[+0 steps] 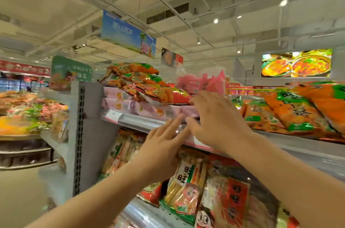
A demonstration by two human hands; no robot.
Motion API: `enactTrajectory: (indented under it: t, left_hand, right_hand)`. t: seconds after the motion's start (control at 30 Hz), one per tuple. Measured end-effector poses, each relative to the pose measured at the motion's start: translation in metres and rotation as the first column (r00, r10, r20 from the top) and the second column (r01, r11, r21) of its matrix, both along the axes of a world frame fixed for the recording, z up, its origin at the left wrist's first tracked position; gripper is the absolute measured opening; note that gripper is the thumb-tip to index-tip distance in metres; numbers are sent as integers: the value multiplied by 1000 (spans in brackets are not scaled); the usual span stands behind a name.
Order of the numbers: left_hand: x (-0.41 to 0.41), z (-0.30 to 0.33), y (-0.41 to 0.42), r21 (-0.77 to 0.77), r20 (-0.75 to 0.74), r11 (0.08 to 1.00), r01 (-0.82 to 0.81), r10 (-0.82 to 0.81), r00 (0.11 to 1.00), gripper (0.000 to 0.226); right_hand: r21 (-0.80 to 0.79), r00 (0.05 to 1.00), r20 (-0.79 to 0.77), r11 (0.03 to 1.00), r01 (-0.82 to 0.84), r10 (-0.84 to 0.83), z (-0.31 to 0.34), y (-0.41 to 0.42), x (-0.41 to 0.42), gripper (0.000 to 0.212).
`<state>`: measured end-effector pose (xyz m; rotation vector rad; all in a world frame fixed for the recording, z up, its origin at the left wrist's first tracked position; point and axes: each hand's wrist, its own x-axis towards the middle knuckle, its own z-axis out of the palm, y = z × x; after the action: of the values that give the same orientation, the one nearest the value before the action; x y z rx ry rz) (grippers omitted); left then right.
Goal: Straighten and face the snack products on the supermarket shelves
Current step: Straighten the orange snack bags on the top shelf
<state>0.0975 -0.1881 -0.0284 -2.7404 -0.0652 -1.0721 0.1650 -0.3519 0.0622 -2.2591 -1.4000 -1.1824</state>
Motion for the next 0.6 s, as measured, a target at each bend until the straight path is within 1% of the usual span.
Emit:
enactTrajectory:
  t: [0.07, 0.17, 0.23, 0.27, 0.3, 0.33, 0.37, 0.4, 0.43, 0.47, 0.5, 0.53, 0.6]
  left_hand:
    - [-5, 5, 7, 62, -23, 997, 47, -46, 999, 95]
    - [-14, 11, 17, 110, -61, 986, 125, -119, 991, 88]
    - [-21, 21, 28, 167, -40, 967, 193, -188, 981, 73]
    - [-25, 28, 34, 215, 24, 943, 253, -264, 964, 57]
    - [-28, 36, 43, 245, 129, 918, 312, -350, 928, 37]
    - [-31, 48, 53, 222, 254, 906, 360, -410, 876, 23]
    - [-32, 63, 63, 143, 376, 906, 398, -422, 825, 21]
    - [-32, 79, 73, 33, 469, 908, 418, -383, 796, 22]
    - [-30, 97, 84, -68, 524, 910, 409, -316, 791, 22]
    - [-26, 115, 97, -140, 542, 915, 378, -248, 803, 21]
    - [-20, 131, 111, -186, 520, 929, 320, -183, 834, 20]
    - [-13, 144, 125, -206, 461, 948, 240, -122, 879, 18]
    - [2, 163, 150, -175, 279, 983, 62, -10, 960, 18]
  right_hand:
    - [31, 998, -57, 999, -23, 25, 9, 26, 7, 42]
    - [56, 982, -180, 998, -40, 49, 25, 58, 15, 46]
    - [52, 972, -235, 999, -1, 13, 36, 74, 20, 49]
    - [50, 966, -258, 998, 24, -10, 40, 81, 24, 48]
    - [61, 958, -287, 997, 41, -22, 44, 86, 27, 44]
    - [78, 944, -330, 995, 54, -25, 47, 91, 30, 42]
    - [93, 924, -382, 993, 71, -30, 49, 96, 32, 46]
    - [97, 897, -441, 991, 95, -43, 51, 100, 33, 55]
    - [100, 867, -494, 987, 123, -58, 52, 105, 34, 71]
    - [110, 839, -540, 981, 158, -74, 54, 110, 35, 86]
    - [130, 813, -576, 973, 191, -83, 56, 115, 36, 95]
    - [154, 790, -607, 963, 221, -85, 57, 118, 34, 100]
    - [174, 746, -662, 951, 255, -79, 62, 125, 30, 107]
